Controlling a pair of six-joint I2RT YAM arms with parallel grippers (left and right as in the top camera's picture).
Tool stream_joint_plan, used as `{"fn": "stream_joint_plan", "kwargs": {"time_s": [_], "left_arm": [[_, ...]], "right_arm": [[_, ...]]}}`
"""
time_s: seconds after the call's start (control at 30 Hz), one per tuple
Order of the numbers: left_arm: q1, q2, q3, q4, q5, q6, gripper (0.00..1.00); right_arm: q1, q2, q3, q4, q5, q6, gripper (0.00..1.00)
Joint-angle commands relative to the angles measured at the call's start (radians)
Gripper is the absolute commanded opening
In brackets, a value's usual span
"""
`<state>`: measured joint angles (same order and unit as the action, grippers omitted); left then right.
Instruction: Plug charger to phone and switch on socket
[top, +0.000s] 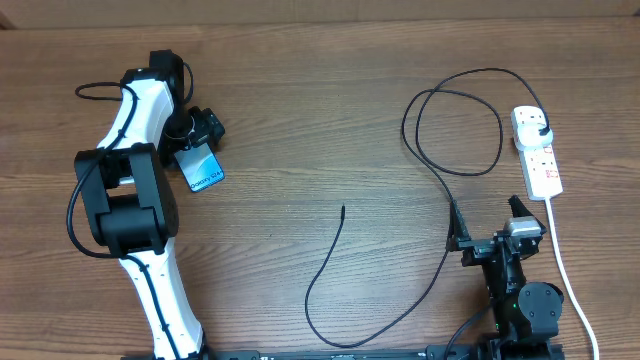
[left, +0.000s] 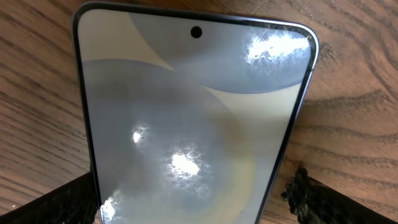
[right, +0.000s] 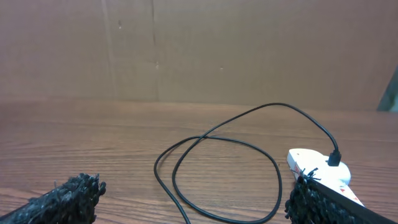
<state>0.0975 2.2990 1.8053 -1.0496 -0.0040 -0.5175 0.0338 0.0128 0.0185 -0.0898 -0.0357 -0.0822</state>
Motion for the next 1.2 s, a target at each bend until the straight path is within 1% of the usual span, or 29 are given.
{"fn": "stream_joint_plan", "kwargs": {"time_s": [0.0,0.17,0.4,1.03,1.17], "left_arm": [[-0.009,0.036,-0.004,0.009,0.031,0.008,1.00],[-0.009,0.036,-0.004,0.006,0.032,0.008,1.00],[-0.010,0.035,-0.004,0.005,0.076,0.008,1.00],[-0.014,0.036,-0.004,-0.046,0.071,0.008,1.00],[-0.014,0.036,-0.004,-0.047,0.045,0.004,1.00]], "right_arm": [[0.005,-0.010,-0.010,0.005,0.013,-0.005,1.00],[0.005,-0.010,-0.010,0.005,0.013,-0.005,1.00],[0.005,-0.010,-0.010,0.005,0.013,-0.005,1.00],[0.005,-0.010,-0.010,0.005,0.013,-0.005,1.00],[0.005,-0.010,-0.010,0.005,0.013,-0.005,1.00]]}}
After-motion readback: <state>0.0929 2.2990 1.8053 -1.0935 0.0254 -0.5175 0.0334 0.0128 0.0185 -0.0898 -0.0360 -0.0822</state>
